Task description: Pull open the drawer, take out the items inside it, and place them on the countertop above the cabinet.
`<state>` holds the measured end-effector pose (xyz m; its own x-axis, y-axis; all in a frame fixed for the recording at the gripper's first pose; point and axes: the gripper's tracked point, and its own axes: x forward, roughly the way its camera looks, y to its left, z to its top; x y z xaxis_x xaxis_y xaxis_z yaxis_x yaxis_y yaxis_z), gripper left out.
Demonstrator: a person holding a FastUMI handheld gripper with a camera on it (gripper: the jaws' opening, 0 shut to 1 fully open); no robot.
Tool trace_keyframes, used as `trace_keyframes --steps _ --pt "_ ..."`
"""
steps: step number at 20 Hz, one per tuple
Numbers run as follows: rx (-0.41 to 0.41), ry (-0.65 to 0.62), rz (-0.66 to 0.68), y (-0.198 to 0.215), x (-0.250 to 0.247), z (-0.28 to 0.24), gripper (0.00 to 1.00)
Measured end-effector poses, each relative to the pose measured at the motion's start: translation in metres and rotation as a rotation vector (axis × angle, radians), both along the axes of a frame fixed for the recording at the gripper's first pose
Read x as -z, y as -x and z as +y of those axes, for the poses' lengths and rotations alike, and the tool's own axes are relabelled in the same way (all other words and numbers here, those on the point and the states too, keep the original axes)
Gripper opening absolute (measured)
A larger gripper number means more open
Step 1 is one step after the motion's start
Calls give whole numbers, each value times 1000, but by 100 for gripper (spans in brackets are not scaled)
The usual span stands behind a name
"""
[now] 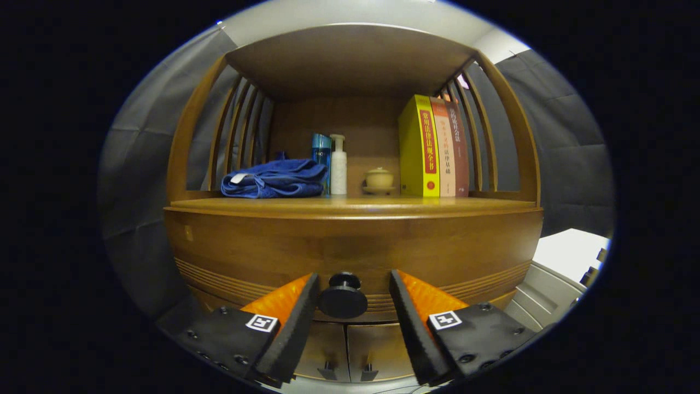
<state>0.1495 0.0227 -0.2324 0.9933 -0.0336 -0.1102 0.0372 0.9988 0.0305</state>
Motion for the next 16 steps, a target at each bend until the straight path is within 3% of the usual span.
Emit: trace_keyframes --steps 6,11,16 --pt "-14 36 0 0 1 9 53" --pt "-19 9 31 0 2 9 42" --pt "-9 -28 61 15 2 10 42"
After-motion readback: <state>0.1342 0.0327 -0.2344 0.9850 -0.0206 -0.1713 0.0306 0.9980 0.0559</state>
